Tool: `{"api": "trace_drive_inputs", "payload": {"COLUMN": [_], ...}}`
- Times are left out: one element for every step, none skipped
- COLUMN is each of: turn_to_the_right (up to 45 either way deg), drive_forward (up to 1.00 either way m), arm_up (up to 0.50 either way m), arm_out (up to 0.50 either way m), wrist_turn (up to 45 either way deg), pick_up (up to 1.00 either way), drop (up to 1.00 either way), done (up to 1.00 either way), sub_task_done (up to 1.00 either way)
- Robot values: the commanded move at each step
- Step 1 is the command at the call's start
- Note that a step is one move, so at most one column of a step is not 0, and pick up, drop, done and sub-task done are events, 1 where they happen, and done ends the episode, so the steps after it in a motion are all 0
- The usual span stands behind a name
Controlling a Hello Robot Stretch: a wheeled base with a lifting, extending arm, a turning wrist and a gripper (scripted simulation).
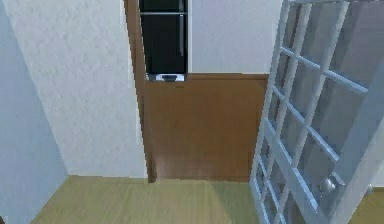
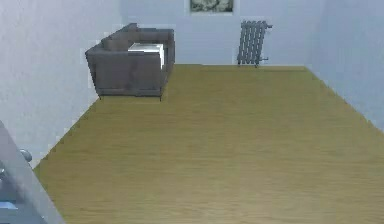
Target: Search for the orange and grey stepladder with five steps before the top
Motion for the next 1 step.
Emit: {"api": "trace_drive_inputs", "payload": {"turn_to_the_right": [0.0], "drive_forward": [0.7], "arm_up": [0.0], "arm_out": [0.0], "wrist_turn": [0.0], "pick_up": [0.0], "drop": [0.0], "done": [0.0], "sub_task_done": [0.0]}}
